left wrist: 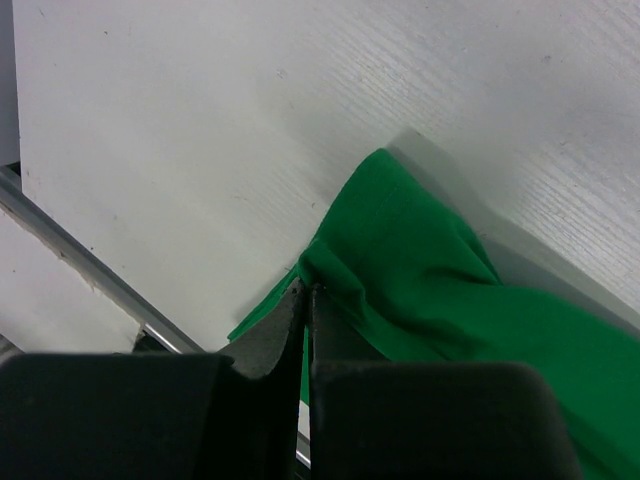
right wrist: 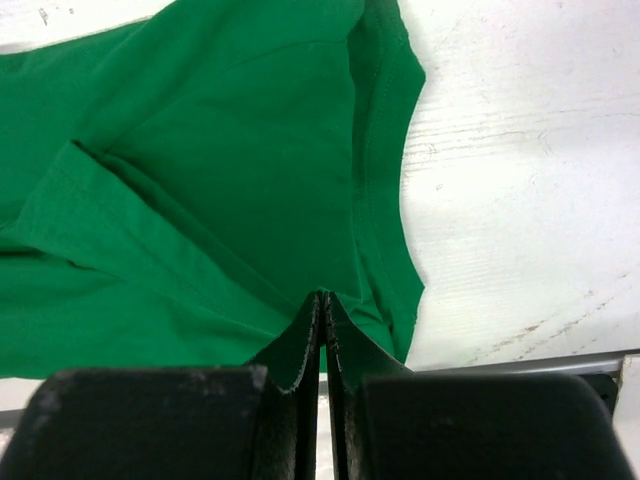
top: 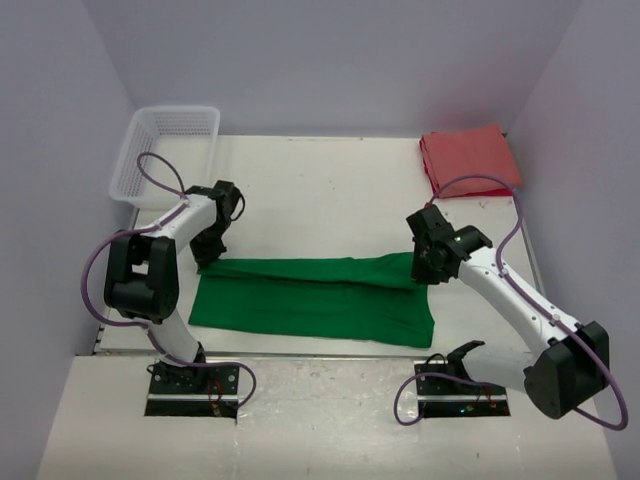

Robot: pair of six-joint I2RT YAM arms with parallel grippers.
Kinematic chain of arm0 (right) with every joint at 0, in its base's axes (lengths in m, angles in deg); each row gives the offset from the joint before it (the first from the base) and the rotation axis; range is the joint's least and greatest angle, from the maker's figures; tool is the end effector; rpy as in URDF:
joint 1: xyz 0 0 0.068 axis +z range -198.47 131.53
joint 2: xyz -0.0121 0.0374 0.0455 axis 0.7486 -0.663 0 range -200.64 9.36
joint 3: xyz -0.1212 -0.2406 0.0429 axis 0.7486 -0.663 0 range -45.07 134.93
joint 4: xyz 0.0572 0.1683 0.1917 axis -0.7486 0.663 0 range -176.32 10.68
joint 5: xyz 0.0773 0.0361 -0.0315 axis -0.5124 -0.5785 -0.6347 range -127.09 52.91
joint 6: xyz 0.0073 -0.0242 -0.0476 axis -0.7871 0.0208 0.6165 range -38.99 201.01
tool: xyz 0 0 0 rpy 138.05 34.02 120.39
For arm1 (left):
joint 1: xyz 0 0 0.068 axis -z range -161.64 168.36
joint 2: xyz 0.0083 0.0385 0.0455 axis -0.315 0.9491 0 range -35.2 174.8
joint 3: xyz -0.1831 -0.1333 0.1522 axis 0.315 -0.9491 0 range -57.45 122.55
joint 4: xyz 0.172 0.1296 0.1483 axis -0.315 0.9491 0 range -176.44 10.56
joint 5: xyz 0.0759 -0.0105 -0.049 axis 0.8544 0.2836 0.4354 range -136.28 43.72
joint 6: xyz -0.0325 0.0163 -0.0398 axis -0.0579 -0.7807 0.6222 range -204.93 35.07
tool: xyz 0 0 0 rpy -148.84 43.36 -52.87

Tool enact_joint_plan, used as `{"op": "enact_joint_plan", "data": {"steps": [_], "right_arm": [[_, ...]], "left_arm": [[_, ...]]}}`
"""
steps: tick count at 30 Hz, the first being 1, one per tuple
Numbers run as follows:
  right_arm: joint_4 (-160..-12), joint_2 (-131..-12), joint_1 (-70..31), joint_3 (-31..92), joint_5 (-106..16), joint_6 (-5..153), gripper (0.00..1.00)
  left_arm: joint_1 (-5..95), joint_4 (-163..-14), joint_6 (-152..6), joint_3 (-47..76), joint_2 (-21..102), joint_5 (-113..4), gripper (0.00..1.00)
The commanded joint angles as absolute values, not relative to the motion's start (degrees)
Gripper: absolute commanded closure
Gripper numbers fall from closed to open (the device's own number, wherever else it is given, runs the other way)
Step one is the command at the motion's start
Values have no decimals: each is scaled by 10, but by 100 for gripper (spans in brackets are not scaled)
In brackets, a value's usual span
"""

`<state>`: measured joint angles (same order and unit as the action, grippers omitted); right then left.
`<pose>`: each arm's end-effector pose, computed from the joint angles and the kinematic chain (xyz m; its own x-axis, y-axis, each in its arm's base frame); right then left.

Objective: Fold and stack the t-shirts
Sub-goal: Fold the other side of the tshirt into a rectangle

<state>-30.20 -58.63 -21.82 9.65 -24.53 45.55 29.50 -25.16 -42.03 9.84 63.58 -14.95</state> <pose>0.1926 0.0878 0.2586 -0.8957 0.1840 -0.4048 0.1843 0.9821 0.0386 0.2936 -0.0389 0.1933 -0.8470 -0.4259 -0.3182 -0.5282 0.7417 0.4133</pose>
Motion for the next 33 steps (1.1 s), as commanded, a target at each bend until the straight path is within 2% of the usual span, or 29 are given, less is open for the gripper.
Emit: {"op": "enact_joint_plan", "data": {"steps": [1,7,12,13,16,21,30,31,32,33], "right_arm": [[-299,-589,-215,99,-230,445,100],[-310,-630,-216,148,-197,458,100],[-305,-715,-218,269,-171,476,100],[-305,-731,-221,286,-171,483,100],[-303,-787,-230,342,-164,498,100],[-307,-846,-250,396,-161,515,100],[-318,-879,-289,440,-171,553,100],[-315,-885,-290,444,-174,558,100],[-311,-886,-290,447,-174,559,100],[-312,-885,-290,447,-179,559,100]], "left_arm": [[299,-265,-419,101,631,-138,100],[299,-325,-486,134,611,-166,100],[299,-357,-517,179,610,-166,99],[299,-363,-523,194,611,-166,92],[299,-370,-525,223,622,-159,86],[299,-355,-524,267,670,-140,86],[298,-348,-520,307,735,-146,86],[299,-348,-523,306,730,-148,82],[299,-346,-524,303,726,-146,73],[299,-345,-523,299,719,-142,59]]}}
